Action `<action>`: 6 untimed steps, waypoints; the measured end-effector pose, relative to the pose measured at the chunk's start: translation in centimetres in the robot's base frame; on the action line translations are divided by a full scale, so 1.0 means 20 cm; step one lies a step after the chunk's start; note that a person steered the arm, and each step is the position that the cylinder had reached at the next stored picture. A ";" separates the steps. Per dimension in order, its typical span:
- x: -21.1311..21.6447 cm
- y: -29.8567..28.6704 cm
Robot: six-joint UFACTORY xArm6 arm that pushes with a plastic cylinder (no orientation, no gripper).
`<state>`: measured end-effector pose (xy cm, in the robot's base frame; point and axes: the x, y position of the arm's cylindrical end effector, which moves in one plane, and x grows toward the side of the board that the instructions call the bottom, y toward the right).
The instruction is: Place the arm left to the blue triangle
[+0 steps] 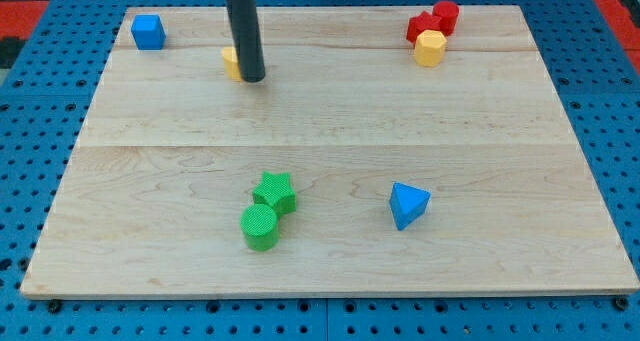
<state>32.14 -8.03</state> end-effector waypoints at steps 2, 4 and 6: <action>-0.28 -0.39; -0.04 -0.04; 0.57 0.75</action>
